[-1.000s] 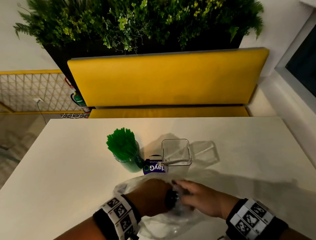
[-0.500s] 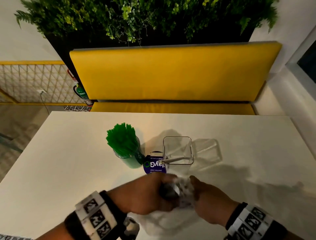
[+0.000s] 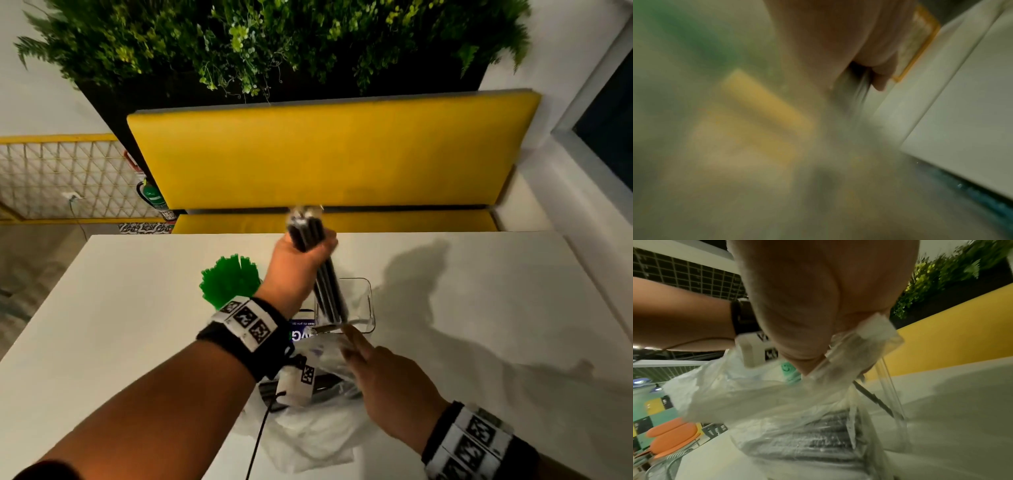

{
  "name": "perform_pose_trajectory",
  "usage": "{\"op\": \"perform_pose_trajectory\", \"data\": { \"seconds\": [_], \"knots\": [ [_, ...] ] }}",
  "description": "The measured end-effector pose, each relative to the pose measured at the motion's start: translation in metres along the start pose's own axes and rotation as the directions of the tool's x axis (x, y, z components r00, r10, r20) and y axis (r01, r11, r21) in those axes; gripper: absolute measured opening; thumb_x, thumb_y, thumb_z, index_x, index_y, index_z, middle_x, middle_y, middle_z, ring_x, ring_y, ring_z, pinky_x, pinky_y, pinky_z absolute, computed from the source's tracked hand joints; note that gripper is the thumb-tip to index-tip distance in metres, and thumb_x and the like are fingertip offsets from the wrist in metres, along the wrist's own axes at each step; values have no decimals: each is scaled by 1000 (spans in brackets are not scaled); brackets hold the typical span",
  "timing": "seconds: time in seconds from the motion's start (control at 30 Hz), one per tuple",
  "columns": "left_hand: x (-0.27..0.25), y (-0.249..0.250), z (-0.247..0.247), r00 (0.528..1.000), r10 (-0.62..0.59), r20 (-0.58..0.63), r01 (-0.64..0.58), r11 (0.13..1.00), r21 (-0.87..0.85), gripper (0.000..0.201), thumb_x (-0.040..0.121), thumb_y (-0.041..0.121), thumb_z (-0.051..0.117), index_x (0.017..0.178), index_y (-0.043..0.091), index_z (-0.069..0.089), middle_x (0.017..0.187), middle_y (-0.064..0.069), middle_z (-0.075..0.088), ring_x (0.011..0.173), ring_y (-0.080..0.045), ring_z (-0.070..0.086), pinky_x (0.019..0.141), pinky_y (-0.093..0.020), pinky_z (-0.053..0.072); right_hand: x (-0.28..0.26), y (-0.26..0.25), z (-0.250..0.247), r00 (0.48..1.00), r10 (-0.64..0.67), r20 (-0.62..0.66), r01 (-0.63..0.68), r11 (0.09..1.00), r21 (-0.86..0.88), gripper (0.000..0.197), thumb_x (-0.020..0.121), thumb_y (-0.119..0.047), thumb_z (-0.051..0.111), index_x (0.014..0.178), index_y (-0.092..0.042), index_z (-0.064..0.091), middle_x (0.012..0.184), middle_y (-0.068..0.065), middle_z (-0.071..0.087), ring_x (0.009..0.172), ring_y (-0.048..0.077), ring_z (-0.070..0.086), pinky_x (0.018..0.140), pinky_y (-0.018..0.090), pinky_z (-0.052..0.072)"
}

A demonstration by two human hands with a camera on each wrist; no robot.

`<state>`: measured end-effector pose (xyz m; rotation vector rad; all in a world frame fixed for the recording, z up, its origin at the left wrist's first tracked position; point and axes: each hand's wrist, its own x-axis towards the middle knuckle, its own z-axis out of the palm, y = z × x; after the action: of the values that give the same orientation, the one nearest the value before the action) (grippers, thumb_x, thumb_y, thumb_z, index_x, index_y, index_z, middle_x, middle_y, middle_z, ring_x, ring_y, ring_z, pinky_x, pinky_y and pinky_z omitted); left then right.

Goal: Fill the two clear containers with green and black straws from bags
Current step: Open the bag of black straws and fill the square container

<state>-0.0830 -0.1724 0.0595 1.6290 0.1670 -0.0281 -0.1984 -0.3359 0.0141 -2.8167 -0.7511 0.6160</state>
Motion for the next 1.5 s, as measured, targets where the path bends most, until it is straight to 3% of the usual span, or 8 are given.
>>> {"op": "perform_pose_trajectory", "data": {
  "seconds": [0.17, 0.33, 0.47, 0.57, 0.8, 0.93, 1.13, 1.5],
  "knots": [
    [8, -55, -8, 951, -180, 251, 42, 880, 473, 35, 80, 19, 81, 109, 11, 63, 95, 0, 70, 86, -14, 67, 70, -16, 52, 1, 2, 2, 1000, 17, 2, -17, 997, 70, 53, 89, -5, 47, 139, -15, 35, 163, -9, -8, 99, 27, 56, 71, 39, 51],
    [-7, -36, -37, 959, -154, 237, 34, 895, 445, 80, 77, 50, 79, 142, 38, 34, 131, 2, 49, 120, -15, 55, 96, -40, 52, 3, 5, 1, 1000, 24, -3, -24, 992, 128, 51, 89, -7, 47, 138, -17, 38, 163, -14, -5, 103, 26, 57, 78, 37, 48],
    [-36, -10, -47, 921, -159, 357, -175, 649, 741, 65, 73, 67, 72, 123, 43, 38, 100, 6, 63, 76, -11, 66, 65, -32, 54, 5, 4, 4, 1000, 15, 2, -16, 987, 161, 61, 92, -12, 45, 149, -25, 27, 164, -13, 1, 113, 27, 54, 88, 38, 48],
    [-35, -19, -44, 884, -297, 362, -191, 476, 858, 55, 83, 45, 74, 122, 33, 37, 76, -2, 71, 61, -19, 68, 61, -41, 57, 7, 3, 8, 1000, 15, 1, -15, 984, 177, 70, 92, -10, 45, 153, -27, 17, 163, -12, 2, 112, 25, 55, 89, 38, 50],
    [-8, -20, -20, 966, -44, 255, -126, 781, 612, 40, 86, 15, 75, 104, 24, 40, 86, -2, 73, 66, -20, 69, 51, -28, 47, 8, 6, 8, 1000, -8, -27, 12, 989, 150, 63, 90, -8, 46, 148, -28, 30, 163, -15, 4, 110, 23, 55, 86, 37, 52],
    [-9, -29, -16, 930, -74, 360, -222, 667, 711, 21, 87, 24, 73, 100, 19, 57, 96, 1, 71, 86, -19, 68, 69, -28, 51, 8, 6, 2, 1000, -8, -11, 9, 990, 143, 62, 90, -8, 48, 147, -28, 32, 163, -13, 1, 118, 21, 53, 90, 34, 50],
    [-35, 33, -50, 926, 135, 353, -362, 583, 727, 12, 89, 34, 71, 88, 33, 58, 78, 16, 62, 69, 1, 59, 56, -13, 42, -1, 0, -9, 999, -23, -35, 28, 986, 162, 58, 90, -10, 51, 142, -32, 36, 161, -10, -22, 114, 21, 56, 75, 31, 45],
    [-76, 91, -48, 942, 183, 283, -241, 952, 186, 12, 95, 6, 61, 85, 11, 65, 72, -7, 67, 63, -20, 63, 55, -31, 51, 0, -58, -17, 995, -56, -79, 71, 978, 198, 40, 90, -34, 46, 128, -29, 53, 134, -5, 47, 108, 22, 59, 85, 33, 47]
  ]
}}
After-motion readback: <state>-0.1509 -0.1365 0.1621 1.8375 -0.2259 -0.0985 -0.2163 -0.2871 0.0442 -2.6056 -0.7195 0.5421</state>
